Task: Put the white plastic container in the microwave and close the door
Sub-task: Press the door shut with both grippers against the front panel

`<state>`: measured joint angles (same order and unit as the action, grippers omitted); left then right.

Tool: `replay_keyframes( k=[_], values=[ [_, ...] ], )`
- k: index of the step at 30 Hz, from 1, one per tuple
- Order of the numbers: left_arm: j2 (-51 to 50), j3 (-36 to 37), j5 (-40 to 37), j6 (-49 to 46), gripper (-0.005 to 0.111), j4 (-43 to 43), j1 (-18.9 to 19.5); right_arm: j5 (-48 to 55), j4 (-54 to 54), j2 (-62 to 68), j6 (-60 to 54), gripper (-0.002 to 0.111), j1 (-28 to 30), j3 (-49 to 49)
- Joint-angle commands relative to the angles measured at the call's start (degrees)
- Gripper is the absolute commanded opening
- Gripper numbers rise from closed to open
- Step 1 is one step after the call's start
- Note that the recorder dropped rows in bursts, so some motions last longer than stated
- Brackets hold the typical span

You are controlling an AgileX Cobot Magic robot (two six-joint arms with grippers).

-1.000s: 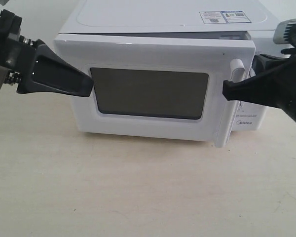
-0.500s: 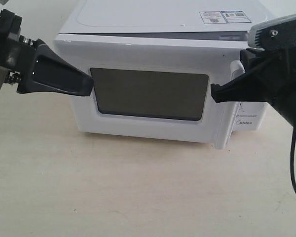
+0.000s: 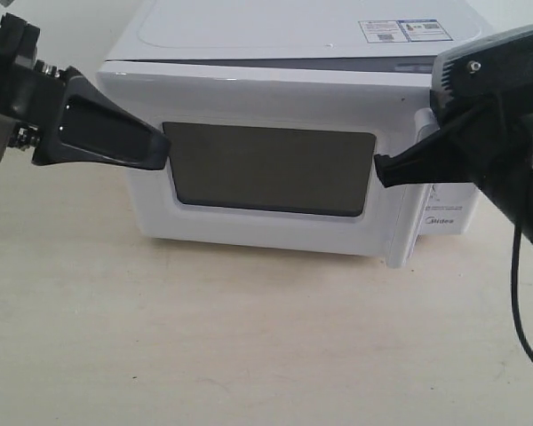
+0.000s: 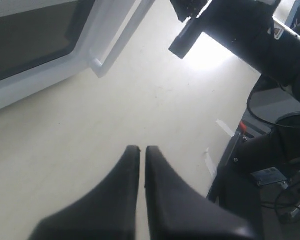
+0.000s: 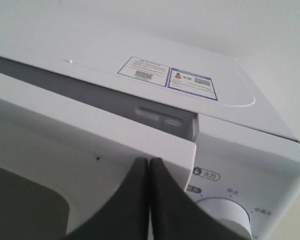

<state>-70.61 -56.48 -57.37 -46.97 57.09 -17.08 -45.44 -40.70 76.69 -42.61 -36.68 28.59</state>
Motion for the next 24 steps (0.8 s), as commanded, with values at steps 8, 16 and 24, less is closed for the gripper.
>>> replay_keyframes(
  k=[8, 16, 24],
  values=[
    [0.3, 0.2, 0.4, -0.7, 0.004, 0.9, -0.2, 0.0, -0.5, 1.8, -1.4, 0.0, 0.2, 4.5],
    [0.3, 0.2, 0.4, -0.7, 0.004, 0.9, -0.2, 7.1, -1.0, 1.9, -2.6, 0.0, 3.7, 7.6],
    [0.3, 0.2, 0.7, -0.6, 0.004, 0.9, -0.2, 7.2, -1.0, 1.9, -2.9, 0.0, 4.1, 7.6]
  ],
)
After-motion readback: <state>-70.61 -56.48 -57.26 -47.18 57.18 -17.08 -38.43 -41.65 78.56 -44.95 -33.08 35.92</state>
